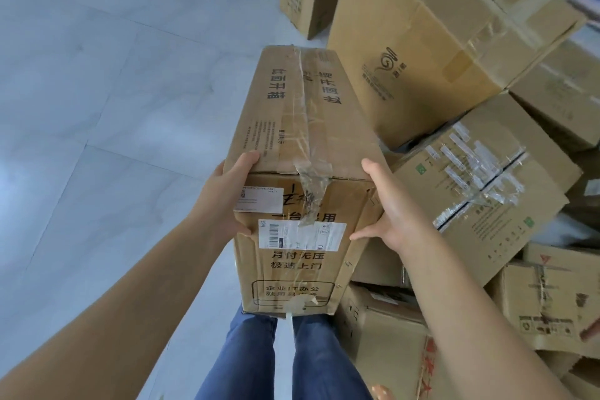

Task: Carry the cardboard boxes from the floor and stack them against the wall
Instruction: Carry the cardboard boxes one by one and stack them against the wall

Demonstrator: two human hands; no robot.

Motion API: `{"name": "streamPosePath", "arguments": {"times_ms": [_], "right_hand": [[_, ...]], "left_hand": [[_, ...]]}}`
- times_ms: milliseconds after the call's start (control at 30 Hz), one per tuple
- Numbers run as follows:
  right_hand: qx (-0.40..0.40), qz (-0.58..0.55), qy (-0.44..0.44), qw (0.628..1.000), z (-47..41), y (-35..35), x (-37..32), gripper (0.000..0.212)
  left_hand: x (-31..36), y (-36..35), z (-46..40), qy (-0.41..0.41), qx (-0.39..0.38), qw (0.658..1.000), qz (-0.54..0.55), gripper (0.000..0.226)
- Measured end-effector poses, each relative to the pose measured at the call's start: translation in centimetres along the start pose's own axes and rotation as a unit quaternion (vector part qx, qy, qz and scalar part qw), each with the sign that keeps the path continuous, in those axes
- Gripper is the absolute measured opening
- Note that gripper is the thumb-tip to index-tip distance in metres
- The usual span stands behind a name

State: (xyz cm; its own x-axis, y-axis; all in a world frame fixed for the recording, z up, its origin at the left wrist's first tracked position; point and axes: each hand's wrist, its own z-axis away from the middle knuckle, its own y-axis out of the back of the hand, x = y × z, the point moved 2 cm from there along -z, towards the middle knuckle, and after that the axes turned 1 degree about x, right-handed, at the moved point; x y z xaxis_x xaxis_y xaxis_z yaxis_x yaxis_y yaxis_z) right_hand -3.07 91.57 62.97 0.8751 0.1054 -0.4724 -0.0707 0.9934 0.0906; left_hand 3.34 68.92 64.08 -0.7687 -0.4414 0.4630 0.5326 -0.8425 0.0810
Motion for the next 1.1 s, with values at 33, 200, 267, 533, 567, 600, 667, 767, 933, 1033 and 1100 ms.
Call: {"name": "streamPosePath", "arguments": {"times_ms": [33, 200, 267, 533, 567, 600, 667, 767, 933, 1033, 1100], "right_hand": [[-0.011, 0.015, 0.006, 1.000, 0.7, -0.4, -0.4, 0.025], [-0.068, 0.071, 0.034, 0.995, 4.6, -2.6, -2.5, 0.068], [-0.095, 0.097, 0.045, 0.990, 6.3, -3.8, -3.1, 0.063], [-0.200, 0.186, 0.172, 0.946, 12.8, -12.6, -7.6, 0.023], [-0.213, 0.193, 0.186, 0.940, 13.4, -14.1, -8.1, 0.026], [-0.224, 0.202, 0.197, 0.933, 14.2, -15.9, -8.5, 0.030], [-0.244, 0.225, 0.217, 0.918, 15.8, -19.5, -9.1, 0.036], [-0.276, 0.254, 0.237, 0.896, 18.2, -25.3, -9.5, 0.038], [-0.318, 0.281, 0.265, 0.866, 21.6, -36.2, -9.3, 0.032], [-0.335, 0.290, 0.288, 0.849, 23.4, -42.7, -9.6, 0.020], [-0.342, 0.304, 0.299, 0.837, 24.2, -46.7, -10.2, 0.014]], "left_hand": [[0.1, 0.7, 1.0, -0.003, 0.008, 1.000, 0.012, 0.049], [-0.5, 4.1, 6.7, -0.037, 0.038, 0.994, 0.093, 0.037], [-0.9, 5.4, 8.9, -0.058, 0.056, 0.987, 0.139, 0.033], [1.4, 13.1, 14.8, -0.159, 0.111, 0.946, 0.258, 0.025], [1.6, 14.4, 15.1, -0.167, 0.116, 0.941, 0.272, 0.023], [2.0, 15.8, 15.4, -0.175, 0.124, 0.935, 0.284, 0.020], [2.7, 18.8, 15.8, -0.187, 0.140, 0.923, 0.306, 0.017], [3.8, 24.1, 16.0, -0.195, 0.163, 0.908, 0.333, 0.020], [5.5, 34.1, 16.2, -0.225, 0.183, 0.889, 0.354, 0.024], [7.0, 39.3, 15.8, -0.236, 0.200, 0.880, 0.360, 0.024], [8.0, 42.0, 15.1, -0.229, 0.217, 0.870, 0.379, 0.027]]}}
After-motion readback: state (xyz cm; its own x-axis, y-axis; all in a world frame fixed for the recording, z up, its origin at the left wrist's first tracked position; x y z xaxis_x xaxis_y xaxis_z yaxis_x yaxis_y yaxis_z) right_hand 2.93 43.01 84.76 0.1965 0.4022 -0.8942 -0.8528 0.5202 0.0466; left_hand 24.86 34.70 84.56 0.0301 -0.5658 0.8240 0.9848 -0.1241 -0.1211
